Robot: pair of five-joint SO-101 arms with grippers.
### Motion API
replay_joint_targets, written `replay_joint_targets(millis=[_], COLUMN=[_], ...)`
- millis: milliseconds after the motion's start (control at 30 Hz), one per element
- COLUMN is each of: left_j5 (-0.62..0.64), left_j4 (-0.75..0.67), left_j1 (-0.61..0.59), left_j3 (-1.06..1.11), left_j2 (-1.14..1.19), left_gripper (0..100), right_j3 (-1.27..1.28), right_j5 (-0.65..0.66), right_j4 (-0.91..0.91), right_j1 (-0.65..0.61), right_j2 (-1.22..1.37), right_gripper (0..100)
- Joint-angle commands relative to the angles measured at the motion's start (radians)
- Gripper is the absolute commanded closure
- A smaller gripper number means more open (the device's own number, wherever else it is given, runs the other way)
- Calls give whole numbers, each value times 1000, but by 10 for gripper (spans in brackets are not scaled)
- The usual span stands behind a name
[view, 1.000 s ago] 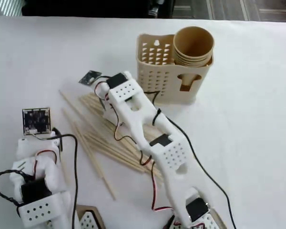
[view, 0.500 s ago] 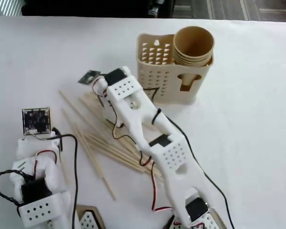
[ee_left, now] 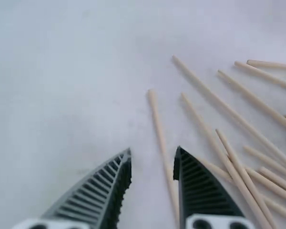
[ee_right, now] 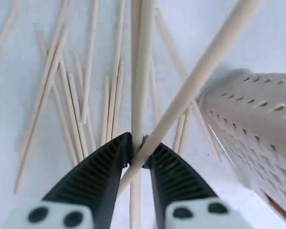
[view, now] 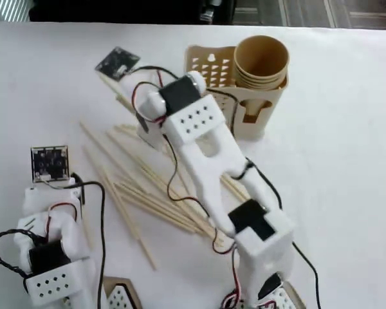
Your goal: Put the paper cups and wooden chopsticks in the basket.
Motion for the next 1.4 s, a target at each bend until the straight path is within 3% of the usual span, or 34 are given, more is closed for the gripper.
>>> replay_joint_targets(millis=[0, 833, 1133, 1367], left_j5=[-8, -8, -8, -8], left_j4=[-20, -20, -20, -41], left_j1=[-2, -2, -2, -2], left_j3=[-9, -9, -9, 0], left_j2=[-10, -10, -10, -10], left_gripper=[842, 842, 842, 842], right_j3=[-6, -6, 78, 315], right_j5=[-37, -354, -365, -365], right_j4=[-21, -622, -805, -966], right_j1=[7, 289, 351, 364], right_j2=[-145, -360, -321, -309], right_gripper=[981, 981, 981, 981])
